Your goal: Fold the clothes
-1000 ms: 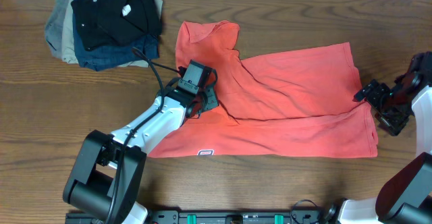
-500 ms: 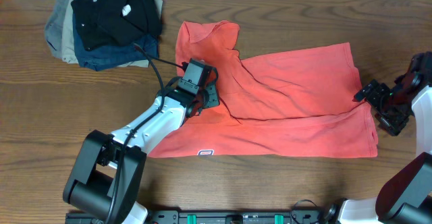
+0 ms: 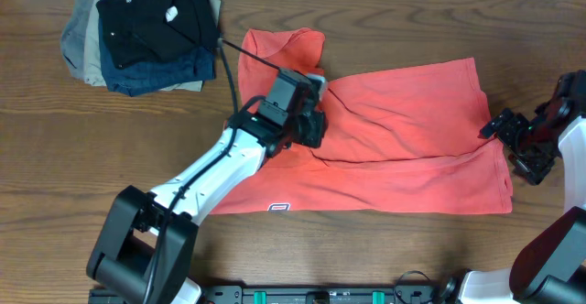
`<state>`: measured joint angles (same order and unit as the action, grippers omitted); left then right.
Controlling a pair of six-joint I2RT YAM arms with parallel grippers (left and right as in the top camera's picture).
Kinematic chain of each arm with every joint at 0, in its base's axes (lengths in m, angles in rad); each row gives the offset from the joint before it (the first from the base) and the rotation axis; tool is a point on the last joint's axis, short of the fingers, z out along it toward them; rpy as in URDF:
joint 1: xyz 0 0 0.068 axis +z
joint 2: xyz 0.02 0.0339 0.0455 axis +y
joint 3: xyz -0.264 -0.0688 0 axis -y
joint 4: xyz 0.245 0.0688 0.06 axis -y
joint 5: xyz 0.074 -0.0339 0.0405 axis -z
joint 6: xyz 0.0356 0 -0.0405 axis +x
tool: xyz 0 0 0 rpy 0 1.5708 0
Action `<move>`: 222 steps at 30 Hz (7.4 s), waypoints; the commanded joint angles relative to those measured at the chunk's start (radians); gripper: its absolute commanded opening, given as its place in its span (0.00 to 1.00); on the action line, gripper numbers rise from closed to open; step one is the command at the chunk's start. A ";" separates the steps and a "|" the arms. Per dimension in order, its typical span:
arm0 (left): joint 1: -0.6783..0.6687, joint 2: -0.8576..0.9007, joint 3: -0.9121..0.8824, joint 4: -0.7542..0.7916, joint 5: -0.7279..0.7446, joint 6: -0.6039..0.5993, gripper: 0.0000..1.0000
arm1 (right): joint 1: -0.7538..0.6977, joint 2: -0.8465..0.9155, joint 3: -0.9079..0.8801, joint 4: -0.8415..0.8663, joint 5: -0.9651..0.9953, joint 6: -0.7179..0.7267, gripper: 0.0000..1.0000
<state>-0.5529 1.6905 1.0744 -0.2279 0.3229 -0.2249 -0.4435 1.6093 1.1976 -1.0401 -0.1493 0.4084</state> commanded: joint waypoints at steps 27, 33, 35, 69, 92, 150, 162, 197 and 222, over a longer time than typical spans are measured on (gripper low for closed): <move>0.541 -0.013 0.018 -0.440 0.054 0.159 0.84 | 0.034 0.001 -0.033 -0.010 0.033 -0.014 0.98; 0.541 0.070 0.018 -0.419 0.111 0.222 0.83 | 0.049 0.001 -0.034 -0.007 0.033 -0.014 0.97; 0.540 0.087 0.018 -0.404 0.112 0.221 0.77 | 0.055 0.001 -0.034 -0.007 0.033 -0.014 0.98; 0.540 0.109 0.016 -0.306 0.203 0.221 0.06 | 0.072 0.001 -0.034 0.001 0.033 -0.014 0.98; 0.489 0.097 0.023 0.032 0.266 -0.025 0.55 | 0.072 0.001 -0.034 -0.009 0.033 -0.014 0.98; 0.366 0.130 0.024 0.139 0.063 -0.176 0.43 | 0.203 0.001 -0.035 -0.007 0.048 -0.065 0.99; 0.297 -0.089 0.022 -0.341 0.114 -0.176 0.28 | 0.221 0.001 -0.035 -0.021 -0.066 -0.093 0.70; 0.132 0.198 -0.022 -0.361 -0.016 -0.245 0.07 | 0.658 0.001 -0.359 0.307 -0.154 0.225 0.01; 0.132 0.198 -0.022 -0.365 -0.021 -0.267 0.07 | 0.660 0.002 -0.361 0.320 0.104 0.280 0.03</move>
<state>-0.4290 1.8595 1.0637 -0.5861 0.3893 -0.4759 0.2134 1.6096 0.8421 -0.7208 -0.0944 0.6670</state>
